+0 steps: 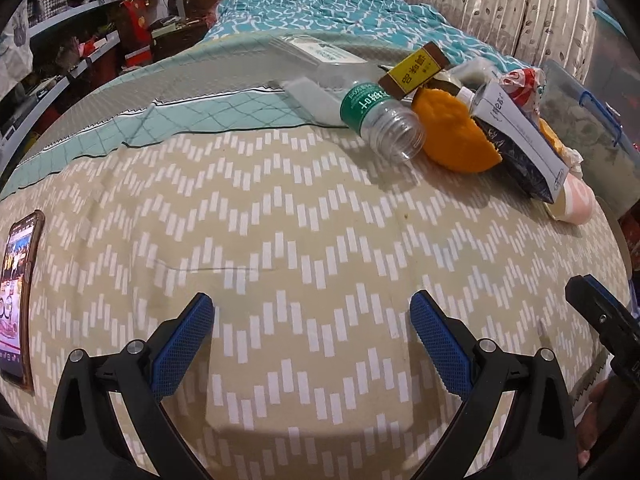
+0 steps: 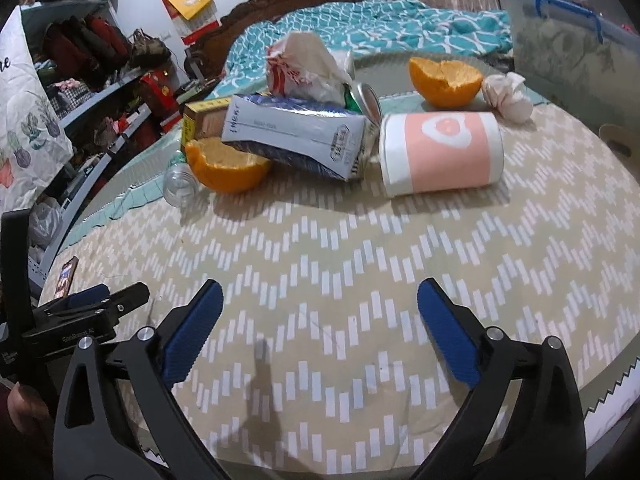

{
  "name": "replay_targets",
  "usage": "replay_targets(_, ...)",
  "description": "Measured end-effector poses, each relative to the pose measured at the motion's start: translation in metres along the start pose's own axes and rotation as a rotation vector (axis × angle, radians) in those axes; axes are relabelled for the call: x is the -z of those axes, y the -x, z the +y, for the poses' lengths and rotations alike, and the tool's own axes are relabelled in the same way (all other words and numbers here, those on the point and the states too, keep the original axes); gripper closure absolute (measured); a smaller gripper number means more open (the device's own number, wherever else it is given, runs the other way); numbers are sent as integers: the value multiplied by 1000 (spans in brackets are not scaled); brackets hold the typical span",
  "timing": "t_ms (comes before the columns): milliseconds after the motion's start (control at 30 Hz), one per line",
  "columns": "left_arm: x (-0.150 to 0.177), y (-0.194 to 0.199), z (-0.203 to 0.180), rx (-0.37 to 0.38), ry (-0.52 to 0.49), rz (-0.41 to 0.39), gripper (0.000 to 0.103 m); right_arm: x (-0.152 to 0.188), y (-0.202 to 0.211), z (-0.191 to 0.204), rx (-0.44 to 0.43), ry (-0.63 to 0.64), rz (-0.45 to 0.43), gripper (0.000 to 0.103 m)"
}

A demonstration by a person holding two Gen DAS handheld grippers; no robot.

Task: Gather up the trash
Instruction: 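Move both grippers toward the trash pile on the bed, then grasp the clear water bottle with the left gripper while the right grasps the milk carton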

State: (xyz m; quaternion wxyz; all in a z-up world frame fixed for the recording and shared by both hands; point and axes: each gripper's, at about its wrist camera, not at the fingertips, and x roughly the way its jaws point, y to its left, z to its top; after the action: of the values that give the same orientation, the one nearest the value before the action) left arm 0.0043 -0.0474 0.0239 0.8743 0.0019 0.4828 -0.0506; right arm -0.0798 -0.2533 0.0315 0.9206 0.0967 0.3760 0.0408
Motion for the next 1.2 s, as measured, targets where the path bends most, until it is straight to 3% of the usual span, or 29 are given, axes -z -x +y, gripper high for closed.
replay_targets(367,4,12,34,107,56,2,9,11,2,-4,5,28,-11,3)
replay_targets(467,-7,21,33,92,13,-23,14,8,2,-5,-9,32,-5,3)
replay_targets(500,-13,25,32,108,-9,-33,14,6,3,-7,-25,30,-9,8)
replay_targets(533,-20,29,31,134,-16,-40,14,4,4,-7,-36,35,-17,22)
replay_targets(600,-38,34,33,188,-12,-51,14,-8,10,-4,-23,93,-54,29)
replay_targets(733,-86,26,46,293,34,-29,14,-39,10,22,85,364,-166,28)
replay_targets(867,-129,-1,56,324,147,10,18,-62,-21,38,158,564,-139,28)
replay_targets(1000,-162,-32,56,356,222,76,22,-78,-52,45,173,622,-85,27)
replay_targets(1067,-179,-44,60,324,240,70,22,-82,-63,47,178,634,-69,26)
replay_targets(1200,-200,-73,56,300,259,128,21,-77,-67,51,175,642,-69,35)
